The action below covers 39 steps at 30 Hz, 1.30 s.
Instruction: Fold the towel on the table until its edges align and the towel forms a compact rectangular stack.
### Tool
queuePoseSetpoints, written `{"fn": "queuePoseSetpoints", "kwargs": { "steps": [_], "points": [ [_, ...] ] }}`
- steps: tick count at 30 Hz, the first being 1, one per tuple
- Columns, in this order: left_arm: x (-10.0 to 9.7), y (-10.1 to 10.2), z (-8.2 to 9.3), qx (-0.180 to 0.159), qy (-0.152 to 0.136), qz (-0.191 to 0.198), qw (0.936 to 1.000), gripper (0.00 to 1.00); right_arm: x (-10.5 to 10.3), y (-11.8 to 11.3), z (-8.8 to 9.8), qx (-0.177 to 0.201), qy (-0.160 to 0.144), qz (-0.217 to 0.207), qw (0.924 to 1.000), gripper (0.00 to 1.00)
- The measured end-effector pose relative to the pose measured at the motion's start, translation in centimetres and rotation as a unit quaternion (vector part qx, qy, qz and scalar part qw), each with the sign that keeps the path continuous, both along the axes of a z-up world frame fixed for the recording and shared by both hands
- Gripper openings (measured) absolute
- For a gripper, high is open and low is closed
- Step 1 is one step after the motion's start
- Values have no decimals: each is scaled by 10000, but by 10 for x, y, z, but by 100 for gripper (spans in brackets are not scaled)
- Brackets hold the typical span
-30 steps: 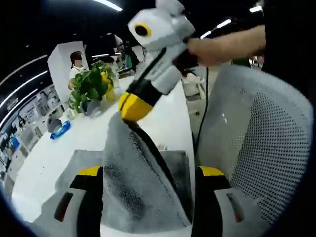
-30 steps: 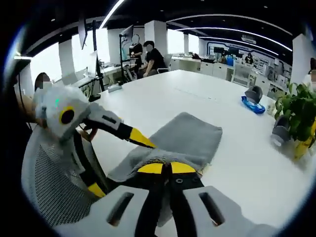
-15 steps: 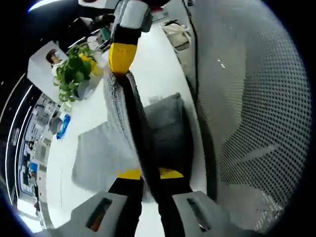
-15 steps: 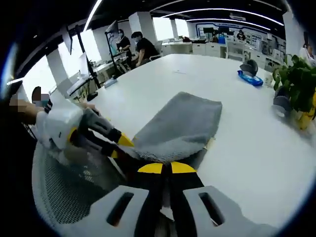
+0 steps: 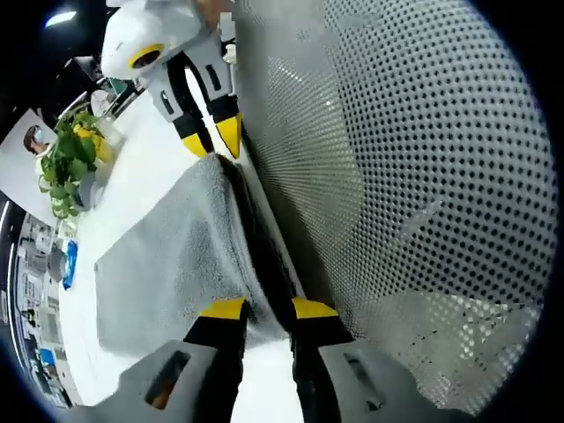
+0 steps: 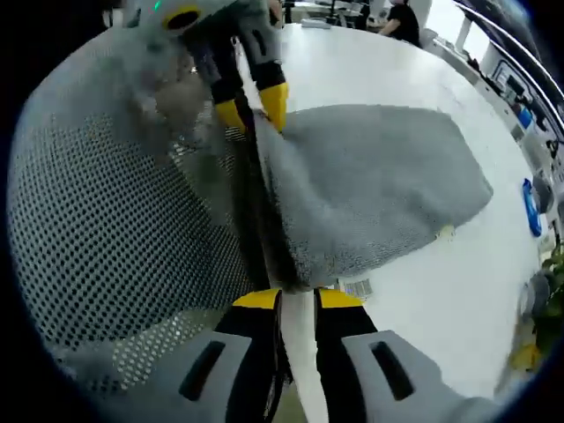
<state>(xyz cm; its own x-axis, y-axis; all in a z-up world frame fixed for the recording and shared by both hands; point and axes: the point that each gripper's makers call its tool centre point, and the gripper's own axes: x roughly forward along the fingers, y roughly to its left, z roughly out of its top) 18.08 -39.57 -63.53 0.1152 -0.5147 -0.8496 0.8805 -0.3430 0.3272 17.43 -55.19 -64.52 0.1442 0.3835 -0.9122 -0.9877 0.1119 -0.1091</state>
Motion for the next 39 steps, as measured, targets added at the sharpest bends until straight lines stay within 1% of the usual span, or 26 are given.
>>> {"fn": "queuePoseSetpoints", "kwargs": {
  "steps": [3, 4, 5, 7, 8, 10, 11, 13, 15, 16, 17, 21, 23, 25, 26, 27, 28, 29, 30, 31, 32, 34, 35, 37, 38, 39],
  "points": [
    [2, 21, -1, -10, 18, 47, 10000, 29, -5, 3, 12, 483, -187, 387, 9979, 12],
    [5, 25, -1, -44, -49, 70, 10000, 29, 0, 10, 20, 686, -466, 539, 9951, 12],
    [7, 26, -2, -83, -80, 99, 9999, 30, 1, 12, 22, 714, -513, 588, 9944, 14],
    [7, 25, -2, -117, -18, 136, 9998, 34, 7, 24, 28, 814, -895, 898, 9886, 20],
    [6, 23, -2, -135, -92, 21, 9999, 34, 10, 29, 27, 694, -1089, 1194, 9844, 21],
    [6, 20, -2, -91, -250, -109, 9996, 33, 10, 27, 18, 301, -1127, 1645, 9795, 17],
    [4, 17, -2, -101, -198, -125, 9997, 33, 7, 25, 10, 113, -987, 1834, 9780, 16],
    [2, 13, -3, -114, -53, -111, 9999, 30, 5, 23, 0, 8, -780, 1992, 9769, 15],
    [-3, 16, -8, 39, 460, 316, 9984, 24, 4, 18, -8, 14, -436, 1908, 9807, 18],
    [-4, 15, -9, 9, 554, 366, 9978, 23, 5, 16, -10, 24, -394, 1878, 9814, 20],
    [-2, 11, -7, -77, 452, 257, 9986, 23, 7, 16, -11, 16, -396, 1883, 9813, 21],
    [-3, 6, -9, -71, 474, 261, 9985, 24, 3, 16, -15, 16, -404, 2070, 9775, 21],
    [-2, 2, -10, -127, 468, 285, 9984, 24, 11, 16, -14, 93, -600, 1829, 9813, 15],
    [-2, -2, -11, -183, 522, 350, 9979, 23, 10, 18, -13, 389, -319, 1263, 9907, 13],
    [-1, -3, -12, -199, 545, 396, 9975, 23, 11, 19, -13, 454, -311, 1201, 9912, 9],
    [-1, -3, -13, -202, 564, 418, 9973, 23, 14, 18, -10, 607, -270, 909, 9936, 7],
    [-2, -2, -13, -217, 602, 455, 9969, 23, 13, 19, -9, 763, -48, 569, 9954, 5],
    [0, -3, -11, -281, 644, 545, 9960, 23, 16, 20, -3, 1104, 284, -154, 9934, 3],
    [0, -4, -7, -421, 746, 699, 9939, 23, 18, 19, -1, 1289, 579, -659, 9878, 2],
    [3, -7, 1, -645, 848, 869, 9905, 23, 21, 20, 7, 1674, 1026, -1364, 9710, 2],
    [7, -8, 7, -834, 871, 1002, 9876, 24, 26, 23, 15, 2021, 1244, -1735, 9558, 2],
    [17, -12, 21, -1243, 931, 1308, 9792, 27, 34, 26, 31, 2771, 2026, -2663, 9007, 2],
    [25, -16, 31, -1502, 885, 1425, 9743, 30, 40, 28, 41, 3192, 2454, -3117, 8607, 2],
    [35, -27, 50, -1971, 759, 1515, 9656, 40, 43, 29, 50, 3463, 2983, -3575, 8144, 2],
    [41, -37, 65, -2350, 722, 1564, 9566, 44, 50, 31, 53, 3603, 2988, -3733, 8010, 2],
    [43, -45, 75, -2607, 739, 1595, 9493, 48, 52, 32, 56, 3564, 3044, -3774, 7987, 1]
  ]
}}
